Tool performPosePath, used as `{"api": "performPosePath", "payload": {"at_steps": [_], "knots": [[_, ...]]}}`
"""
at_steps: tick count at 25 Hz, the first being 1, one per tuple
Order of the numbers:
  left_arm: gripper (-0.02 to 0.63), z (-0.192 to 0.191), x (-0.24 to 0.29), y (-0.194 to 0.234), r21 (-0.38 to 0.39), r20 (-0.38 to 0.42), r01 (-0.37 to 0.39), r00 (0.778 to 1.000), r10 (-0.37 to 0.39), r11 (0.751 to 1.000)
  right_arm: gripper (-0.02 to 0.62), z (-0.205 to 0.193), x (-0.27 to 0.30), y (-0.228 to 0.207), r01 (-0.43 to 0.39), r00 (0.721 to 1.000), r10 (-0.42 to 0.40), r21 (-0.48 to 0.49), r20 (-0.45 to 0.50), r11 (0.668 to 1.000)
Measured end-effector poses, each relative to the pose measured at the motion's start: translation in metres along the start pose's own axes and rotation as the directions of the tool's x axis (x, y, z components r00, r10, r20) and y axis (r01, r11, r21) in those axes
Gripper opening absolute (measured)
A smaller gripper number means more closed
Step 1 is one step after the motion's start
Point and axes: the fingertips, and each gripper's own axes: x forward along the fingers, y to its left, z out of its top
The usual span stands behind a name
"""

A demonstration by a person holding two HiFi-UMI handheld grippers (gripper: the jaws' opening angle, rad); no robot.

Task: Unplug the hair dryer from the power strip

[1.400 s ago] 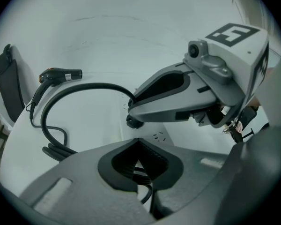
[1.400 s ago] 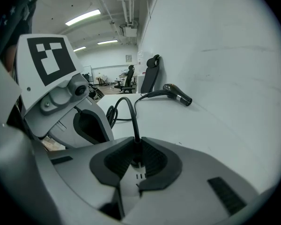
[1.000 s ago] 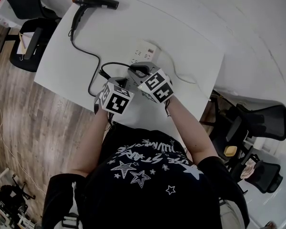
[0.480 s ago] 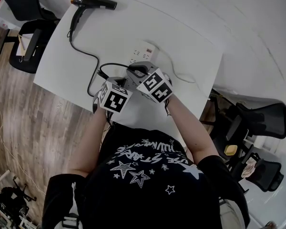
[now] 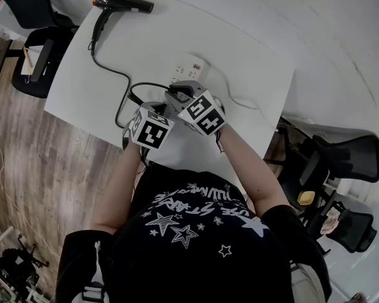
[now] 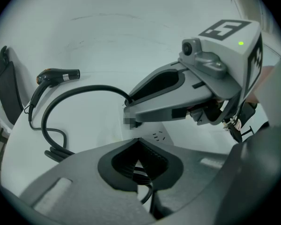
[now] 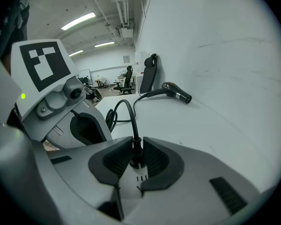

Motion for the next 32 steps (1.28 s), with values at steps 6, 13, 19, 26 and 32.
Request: {"api": "performPosePath", "payload": {"at_steps": [6,13,19,26,32], "knots": [[0.006,0.0,-0.001,-0.001,0.002,-0.001,0.002,1.0,-0.002,1.0,0.049,0.003,-0.004,0.002,0.006,1.0,-0.008,-0.082,-0.029,0.997],[0.006,-0.001,0.0,-0.001,0.023,-0.015,-0.011,1.0,0.011,1.0,0.048,0.003,-0.003,0.004,0.008,1.0,-0.01,-0.074,-0.023,0.997],[0.006,0.001,0.0,-0.001,-0.002,-0.007,0.004,1.0,-0.004,1.0,0.049,0.002,-0.006,-0.008,-0.03,0.999,0.028,0.057,0.028,0.998],[0.006,0.0,0.0,-0.001,0.0,-0.012,0.004,1.0,-0.004,1.0,0.048,0.006,-0.005,0.005,0.018,0.999,-0.024,-0.113,-0.046,0.993],[0.006,0.001,-0.001,-0.001,-0.002,-0.011,0.006,1.0,-0.006,1.0,0.048,0.002,-0.005,-0.002,-0.028,0.999,0.029,0.005,-0.016,1.0]]}}
